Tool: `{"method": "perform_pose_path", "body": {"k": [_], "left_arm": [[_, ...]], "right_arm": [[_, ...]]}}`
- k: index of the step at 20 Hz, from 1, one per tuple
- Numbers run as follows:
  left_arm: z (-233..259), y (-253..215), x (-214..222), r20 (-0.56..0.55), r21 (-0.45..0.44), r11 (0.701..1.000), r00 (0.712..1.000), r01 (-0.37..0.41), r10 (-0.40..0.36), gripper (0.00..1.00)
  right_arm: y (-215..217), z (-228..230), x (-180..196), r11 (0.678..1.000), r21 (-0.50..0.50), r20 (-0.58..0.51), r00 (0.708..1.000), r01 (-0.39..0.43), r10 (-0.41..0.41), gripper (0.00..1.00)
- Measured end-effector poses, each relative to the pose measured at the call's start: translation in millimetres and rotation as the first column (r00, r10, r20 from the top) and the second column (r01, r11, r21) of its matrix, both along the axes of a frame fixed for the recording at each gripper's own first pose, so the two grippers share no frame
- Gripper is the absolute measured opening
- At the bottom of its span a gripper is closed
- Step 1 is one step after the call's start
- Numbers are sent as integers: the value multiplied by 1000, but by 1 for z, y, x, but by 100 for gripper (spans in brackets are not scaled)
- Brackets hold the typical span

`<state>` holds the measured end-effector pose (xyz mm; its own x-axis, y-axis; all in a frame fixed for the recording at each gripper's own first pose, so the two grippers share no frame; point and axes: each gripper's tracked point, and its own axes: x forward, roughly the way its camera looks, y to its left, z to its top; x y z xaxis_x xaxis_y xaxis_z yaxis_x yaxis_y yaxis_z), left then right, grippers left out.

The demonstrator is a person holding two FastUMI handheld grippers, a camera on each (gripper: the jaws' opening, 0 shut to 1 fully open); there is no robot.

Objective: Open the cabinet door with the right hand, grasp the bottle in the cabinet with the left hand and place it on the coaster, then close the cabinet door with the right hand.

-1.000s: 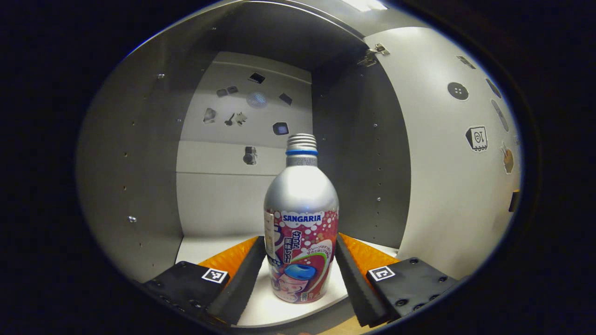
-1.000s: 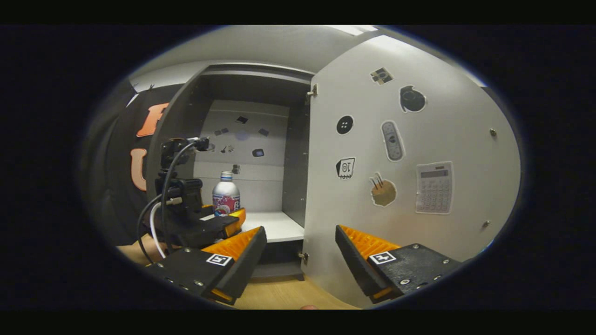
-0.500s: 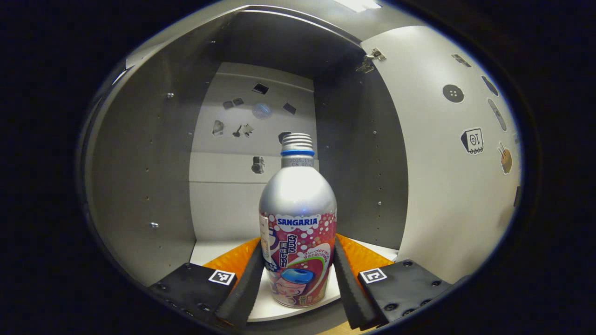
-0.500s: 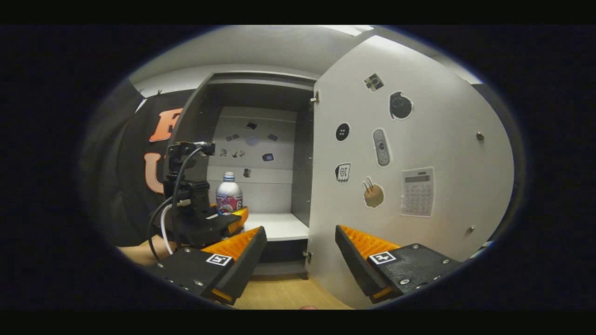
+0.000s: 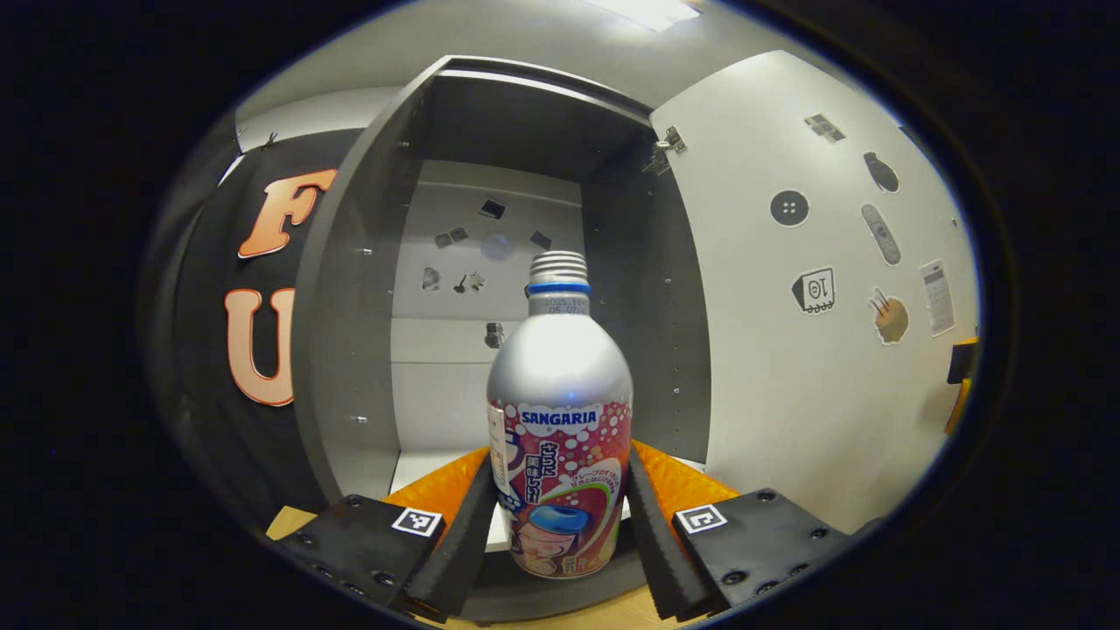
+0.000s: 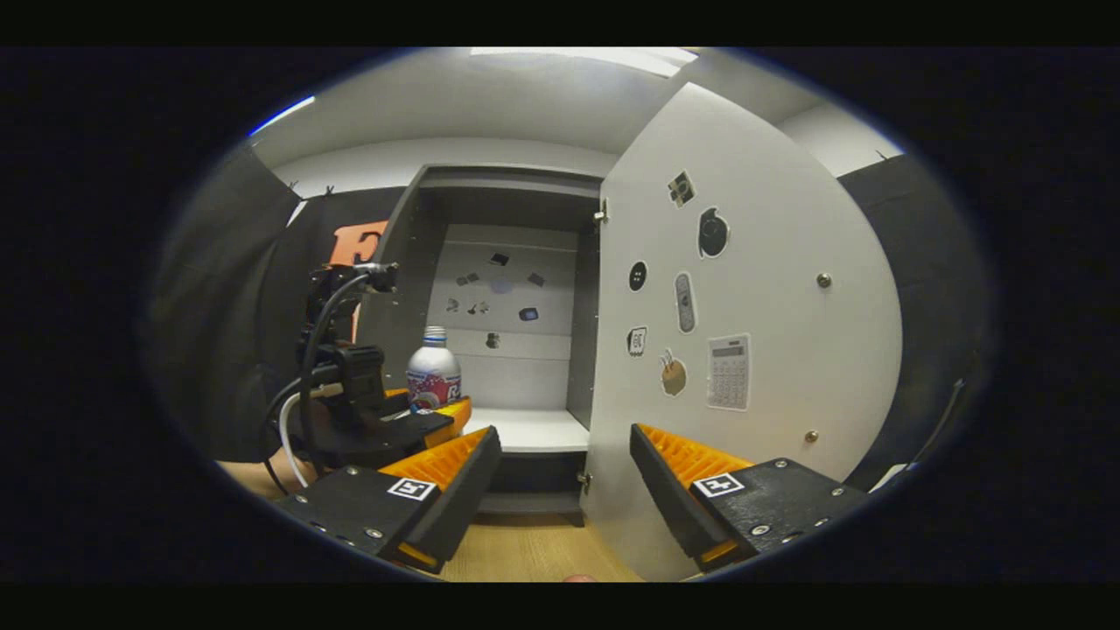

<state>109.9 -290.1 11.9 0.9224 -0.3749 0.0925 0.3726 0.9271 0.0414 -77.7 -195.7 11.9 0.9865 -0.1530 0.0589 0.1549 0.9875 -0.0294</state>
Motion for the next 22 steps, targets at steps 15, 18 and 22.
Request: {"method": "perform_pose_path", "body": {"k": [15, 18, 22], "left_arm": [[-61, 63, -145, -6, -3, 982, 982, -188, 188, 82], [-93, 72, -164, -5, 13, 981, 981, -195, 195, 82], [-148, 80, -186, -42, 12, 981, 980, -193, 194, 82]], "right_arm": [[13, -24, -67, 977, 5, -7, 977, -212, 212, 92], [17, -37, -69, 976, 20, -12, 976, -215, 215, 91], [25, -63, -73, 974, 48, -34, 975, -219, 221, 88]]}}
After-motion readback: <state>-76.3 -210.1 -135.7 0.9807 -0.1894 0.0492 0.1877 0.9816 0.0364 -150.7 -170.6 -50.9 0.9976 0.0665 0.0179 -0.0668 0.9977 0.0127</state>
